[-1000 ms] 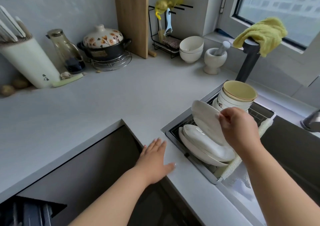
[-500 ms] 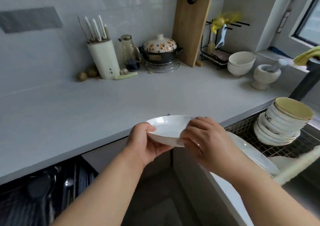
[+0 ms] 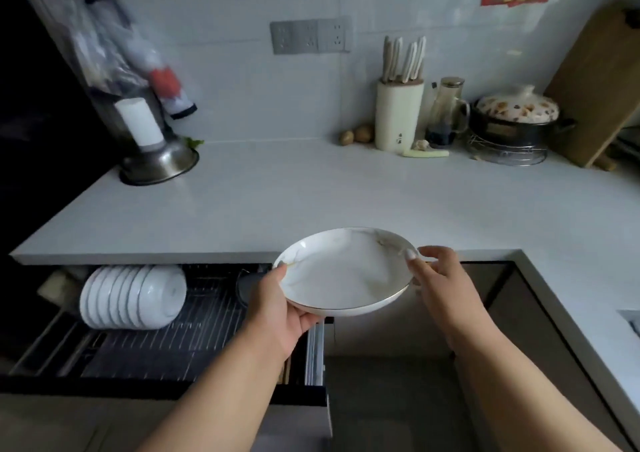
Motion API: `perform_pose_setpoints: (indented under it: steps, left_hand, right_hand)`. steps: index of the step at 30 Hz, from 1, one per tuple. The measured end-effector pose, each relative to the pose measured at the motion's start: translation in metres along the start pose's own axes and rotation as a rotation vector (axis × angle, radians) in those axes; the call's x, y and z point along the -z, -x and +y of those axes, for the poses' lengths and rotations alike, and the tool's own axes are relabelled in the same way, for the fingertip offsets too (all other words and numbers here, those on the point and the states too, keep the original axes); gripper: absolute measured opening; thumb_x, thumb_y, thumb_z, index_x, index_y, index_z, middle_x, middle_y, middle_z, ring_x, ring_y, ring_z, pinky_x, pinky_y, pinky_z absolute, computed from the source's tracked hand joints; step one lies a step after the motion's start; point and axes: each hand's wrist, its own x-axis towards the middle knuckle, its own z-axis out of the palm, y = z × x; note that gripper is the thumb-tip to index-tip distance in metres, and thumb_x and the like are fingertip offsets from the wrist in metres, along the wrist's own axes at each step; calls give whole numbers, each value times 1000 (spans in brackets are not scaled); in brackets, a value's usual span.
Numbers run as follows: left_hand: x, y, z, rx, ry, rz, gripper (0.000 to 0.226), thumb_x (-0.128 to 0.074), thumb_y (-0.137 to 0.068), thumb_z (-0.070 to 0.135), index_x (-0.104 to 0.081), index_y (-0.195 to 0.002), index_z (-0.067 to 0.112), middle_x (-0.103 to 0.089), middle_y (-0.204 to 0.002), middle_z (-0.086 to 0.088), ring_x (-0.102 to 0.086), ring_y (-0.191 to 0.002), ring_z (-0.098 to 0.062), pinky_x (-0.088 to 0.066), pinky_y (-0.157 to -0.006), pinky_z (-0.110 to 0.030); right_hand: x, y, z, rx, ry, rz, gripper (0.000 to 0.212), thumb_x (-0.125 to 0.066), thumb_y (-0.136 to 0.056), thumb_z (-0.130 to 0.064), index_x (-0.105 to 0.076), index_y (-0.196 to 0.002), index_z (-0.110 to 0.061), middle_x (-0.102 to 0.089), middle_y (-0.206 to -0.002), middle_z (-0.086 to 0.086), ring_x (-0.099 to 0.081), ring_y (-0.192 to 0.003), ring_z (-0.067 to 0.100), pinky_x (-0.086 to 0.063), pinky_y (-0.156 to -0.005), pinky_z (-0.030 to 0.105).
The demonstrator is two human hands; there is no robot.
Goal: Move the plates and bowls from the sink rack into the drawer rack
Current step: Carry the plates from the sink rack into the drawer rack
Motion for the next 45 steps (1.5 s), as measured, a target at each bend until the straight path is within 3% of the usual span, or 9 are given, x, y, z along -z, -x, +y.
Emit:
perform_pose_setpoints:
  steps: [3, 7, 12, 17, 21, 27, 33, 38, 45]
  left_hand:
    - [51, 5, 23, -23, 12, 78, 36, -40, -100, 43, -61, -102, 14, -73, -83, -10, -67, -82, -28, -53, -63, -40]
    - [124, 13, 52, -7, 7, 170, 34, -43, -100, 43, -60, -98, 13, -73, -79, -9, -67, -80, -27, -54, -60, -38]
    - [202, 14, 75, 35, -83, 275, 37, -44, -100, 42, -60, -111, 10, -72, -94, -14, -68, -84, -28, -55, -57, -35]
    - [263, 12, 93, -31, -153, 373, 42, -42, -102, 36, -56, -126, 5, -69, -104, -16, -65, -95, -27, -55, -75, -39]
    - [294, 4, 98, -65, -185, 421, 48, -41, -102, 35, -44, -140, 5, -54, -136, -15, -55, -117, -27, -49, -95, -41]
    - [335, -21, 107, -82, -335, 492, 46, -37, -103, 33, -43, -142, 10, -48, -143, -9, -46, -130, -24, -39, -106, -41]
    - [375, -67, 121, -118, -628, 510, 30, -37, -103, 31, -56, -122, 16, -54, -117, 3, -48, -114, -19, -36, -98, -29]
    - [390, -117, 116, -121, -889, 490, 55, -43, -101, 34, -28, -150, 15, -30, -155, -7, -27, -142, -23, -23, -113, -32]
    - [413, -172, 97, -162, -1429, 466, 69, -36, -99, 43, -7, -154, 13, -6, -162, -7, 5, -149, -20, 2, -121, -39]
  right_hand:
    - [-53, 13, -25, -238, -431, -257, 20, -47, -97, -25, -58, -96, -9, -63, -82, 17, -62, -70, 27, -52, -68, 37]
    - [-123, 32, -50, -370, -581, -386, 17, -48, -94, -18, -57, -97, -4, -63, -78, 22, -62, -63, 30, -52, -57, 36]
    - [-192, 53, -67, -259, -500, -424, 19, -49, -94, -17, -61, -85, -5, -66, -59, 14, -62, -55, 27, -50, -56, 36]
    - [-248, 60, -78, -250, -395, -458, 18, -51, -95, -19, -59, -87, -4, -62, -75, 21, -60, -64, 32, -54, -72, 47]
    - [-290, 49, -72, -250, -311, -469, 17, -49, -96, -15, -58, -86, -4, -60, -74, 21, -59, -64, 33, -53, -69, 44]
    - [-365, 20, -48, -299, -143, -464, 14, -51, -93, -17, -58, -87, -6, -64, -90, 25, -65, -80, 38, -57, -63, 43]
    - [-435, -13, -28, -249, 105, -534, 16, -49, -94, -11, -57, -100, 1, -64, -88, 22, -66, -82, 36, -58, -77, 51]
    - [-491, -54, -10, -236, 274, -554, 28, -53, -91, -14, -55, -116, -3, -66, -97, 19, -68, -82, 33, -59, -75, 48]
    - [-547, -105, 15, -206, 446, -517, 52, -59, -84, -27, -47, -133, -13, -69, -98, 11, -69, -76, 27, -59, -76, 47]
